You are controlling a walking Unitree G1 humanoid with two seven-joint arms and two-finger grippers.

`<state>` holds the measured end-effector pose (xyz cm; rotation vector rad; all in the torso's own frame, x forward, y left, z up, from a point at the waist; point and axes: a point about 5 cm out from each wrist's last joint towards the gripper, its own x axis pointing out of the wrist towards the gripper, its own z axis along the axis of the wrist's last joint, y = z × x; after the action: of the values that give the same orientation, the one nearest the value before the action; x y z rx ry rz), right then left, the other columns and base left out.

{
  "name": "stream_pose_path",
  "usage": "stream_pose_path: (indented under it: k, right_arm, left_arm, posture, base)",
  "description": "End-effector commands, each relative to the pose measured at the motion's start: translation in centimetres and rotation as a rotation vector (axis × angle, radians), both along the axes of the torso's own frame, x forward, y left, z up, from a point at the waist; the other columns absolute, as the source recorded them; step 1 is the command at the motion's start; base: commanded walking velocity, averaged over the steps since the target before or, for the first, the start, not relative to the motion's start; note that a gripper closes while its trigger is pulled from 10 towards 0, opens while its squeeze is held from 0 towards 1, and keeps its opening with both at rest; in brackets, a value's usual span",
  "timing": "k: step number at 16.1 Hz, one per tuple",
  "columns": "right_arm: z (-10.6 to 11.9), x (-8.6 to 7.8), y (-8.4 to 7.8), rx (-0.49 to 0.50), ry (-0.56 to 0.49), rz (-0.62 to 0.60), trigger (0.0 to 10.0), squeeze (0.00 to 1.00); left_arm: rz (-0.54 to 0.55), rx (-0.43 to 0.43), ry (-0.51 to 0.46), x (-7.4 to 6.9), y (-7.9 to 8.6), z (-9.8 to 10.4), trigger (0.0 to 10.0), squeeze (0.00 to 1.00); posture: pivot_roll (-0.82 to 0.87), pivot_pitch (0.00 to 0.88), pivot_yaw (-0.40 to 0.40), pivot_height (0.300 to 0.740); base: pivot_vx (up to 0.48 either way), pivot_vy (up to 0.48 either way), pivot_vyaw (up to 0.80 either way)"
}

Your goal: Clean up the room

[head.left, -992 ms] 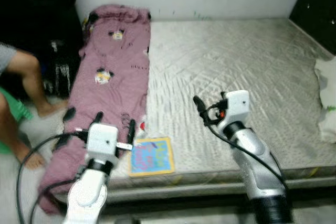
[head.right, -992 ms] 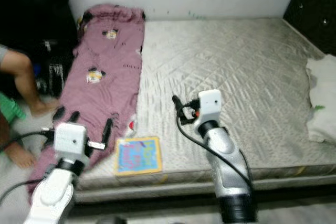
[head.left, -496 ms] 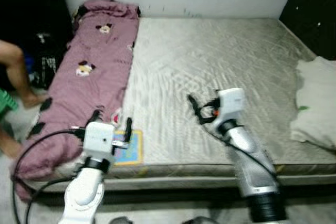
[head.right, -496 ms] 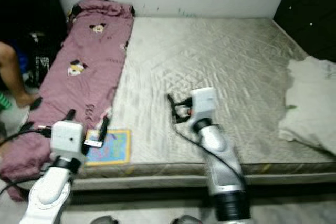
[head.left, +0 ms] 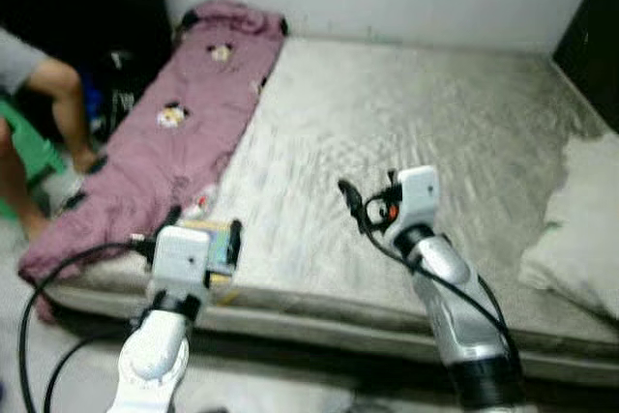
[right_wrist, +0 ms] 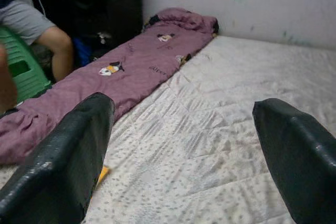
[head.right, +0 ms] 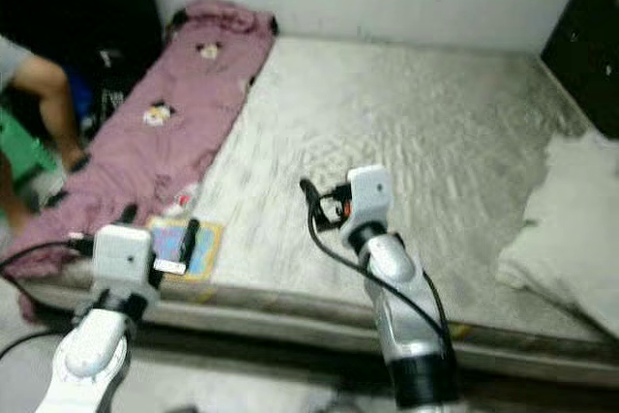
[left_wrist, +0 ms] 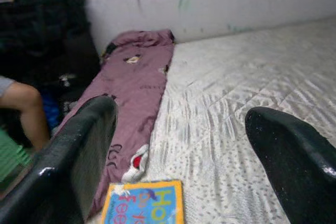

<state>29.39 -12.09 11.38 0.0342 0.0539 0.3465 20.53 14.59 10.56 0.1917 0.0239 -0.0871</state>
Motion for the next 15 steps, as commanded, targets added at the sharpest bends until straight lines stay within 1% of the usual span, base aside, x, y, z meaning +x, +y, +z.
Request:
stream_pose_path:
  k: [1,9,13,15]
  right_arm:
    - [-0.12,-0.06,-0.63,-0.008,0.006,-0.016,10.0,0.0]
    - [-0.12,0.03,-0.67,-0.01,0.004,-0.018,10.0,0.0]
    - [-0.1,0.04,-0.66,-0.011,0.004,-0.02,10.0,0.0]
    - [-0.09,0.04,-0.72,-0.013,0.003,-0.02,10.0,0.0]
  left_arm:
    - [-0.011,-0.005,-0.003,0.06,-0.31,0.12,10.0,0.0]
    - [-0.016,-0.005,-0.003,0.14,-0.4,0.12,10.0,0.0]
    - [-0.023,-0.027,-0.017,0.12,-0.4,0.23,10.0,0.0]
    - [-0.045,-0.039,-0.019,0.1,-0.65,0.29,10.0,0.0]
  posture:
    - [-0.03,0.0,-0.015,0.74]
    - [-0.03,0.0,-0.014,0.74]
    - [-0.03,0.0,-0.014,0.74]
    - [-0.03,0.0,-0.014,0.74]
  base:
    - [0.0,-0.345,0.0]
    - [0.0,-0.344,0.0]
    - [0.0,0.0,0.0]
    - [0.0,0.0,0.0]
